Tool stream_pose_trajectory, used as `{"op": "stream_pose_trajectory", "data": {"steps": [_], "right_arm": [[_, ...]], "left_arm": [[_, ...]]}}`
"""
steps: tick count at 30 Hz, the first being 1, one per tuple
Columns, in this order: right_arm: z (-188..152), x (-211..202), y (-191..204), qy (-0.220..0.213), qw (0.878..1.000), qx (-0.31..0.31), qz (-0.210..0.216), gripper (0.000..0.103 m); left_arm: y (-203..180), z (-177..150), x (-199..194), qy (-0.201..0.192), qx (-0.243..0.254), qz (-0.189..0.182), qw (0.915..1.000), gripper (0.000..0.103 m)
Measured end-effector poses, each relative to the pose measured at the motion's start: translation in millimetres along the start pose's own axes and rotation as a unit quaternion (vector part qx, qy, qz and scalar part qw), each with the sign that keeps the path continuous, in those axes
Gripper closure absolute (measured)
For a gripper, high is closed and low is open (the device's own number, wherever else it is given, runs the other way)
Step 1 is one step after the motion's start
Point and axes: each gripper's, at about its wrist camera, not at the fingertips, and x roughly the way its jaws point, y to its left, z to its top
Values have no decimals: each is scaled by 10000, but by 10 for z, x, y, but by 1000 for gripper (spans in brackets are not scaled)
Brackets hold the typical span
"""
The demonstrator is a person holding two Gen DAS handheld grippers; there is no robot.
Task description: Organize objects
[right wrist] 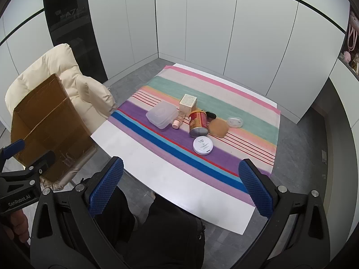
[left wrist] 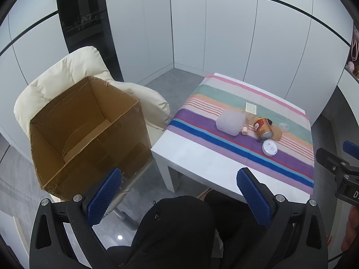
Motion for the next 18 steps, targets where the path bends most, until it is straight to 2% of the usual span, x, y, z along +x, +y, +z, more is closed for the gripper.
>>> {"op": "stream_pose_trajectory", "data": {"steps": [18], "right_arm": [[2,46,-42,35,9999,127,89,0]], "left_arm": [[11,-2,-7,-97,27,115,9999,0]]}}
